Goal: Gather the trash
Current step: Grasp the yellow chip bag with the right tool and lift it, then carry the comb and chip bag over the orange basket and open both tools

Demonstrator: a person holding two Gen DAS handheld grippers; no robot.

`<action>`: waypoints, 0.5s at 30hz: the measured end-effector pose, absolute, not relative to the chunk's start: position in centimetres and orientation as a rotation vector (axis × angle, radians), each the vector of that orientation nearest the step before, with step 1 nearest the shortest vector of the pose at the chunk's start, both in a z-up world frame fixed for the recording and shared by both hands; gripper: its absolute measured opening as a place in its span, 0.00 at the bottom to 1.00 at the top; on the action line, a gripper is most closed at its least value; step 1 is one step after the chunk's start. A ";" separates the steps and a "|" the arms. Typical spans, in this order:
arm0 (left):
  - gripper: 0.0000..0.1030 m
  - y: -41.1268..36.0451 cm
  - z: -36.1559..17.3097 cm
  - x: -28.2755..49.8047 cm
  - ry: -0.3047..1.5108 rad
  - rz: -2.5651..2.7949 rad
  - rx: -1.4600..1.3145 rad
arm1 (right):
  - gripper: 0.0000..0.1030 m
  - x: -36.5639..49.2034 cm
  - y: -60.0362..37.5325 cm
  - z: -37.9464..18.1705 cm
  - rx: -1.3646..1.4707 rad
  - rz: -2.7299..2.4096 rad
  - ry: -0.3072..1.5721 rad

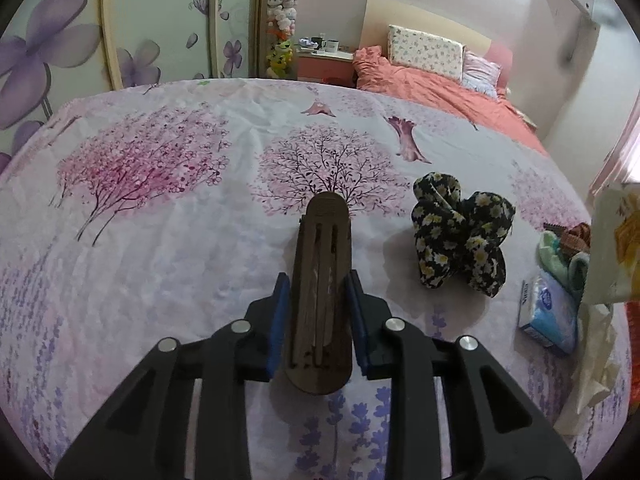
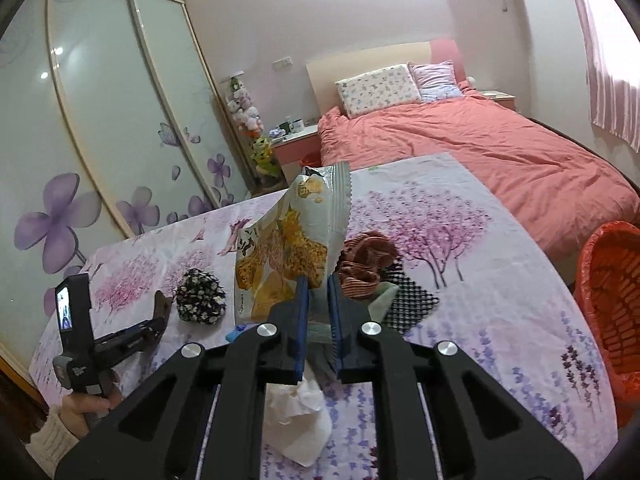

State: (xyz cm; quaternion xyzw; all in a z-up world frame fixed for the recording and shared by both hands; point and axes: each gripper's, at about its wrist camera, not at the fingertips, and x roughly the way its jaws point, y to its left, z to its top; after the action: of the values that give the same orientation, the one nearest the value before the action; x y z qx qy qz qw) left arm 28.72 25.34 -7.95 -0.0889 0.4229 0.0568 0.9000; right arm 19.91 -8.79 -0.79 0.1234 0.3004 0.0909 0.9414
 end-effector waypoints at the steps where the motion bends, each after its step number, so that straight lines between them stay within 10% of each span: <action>1: 0.27 25.4 -7.9 28.7 0.873 0.114 -0.193 | 0.10 19.9 -9.0 -0.9 0.253 0.182 0.613; 15: 0.27 23.6 -5.7 27.3 0.831 0.102 -0.121 | 0.10 18.6 -11.4 -0.3 0.286 0.164 0.575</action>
State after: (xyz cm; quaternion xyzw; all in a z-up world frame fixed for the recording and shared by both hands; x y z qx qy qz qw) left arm 27.29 23.64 -5.70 -0.0587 0.4032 0.0494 0.9119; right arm 18.57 -11.42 -0.28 0.1403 0.2821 0.0808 0.9456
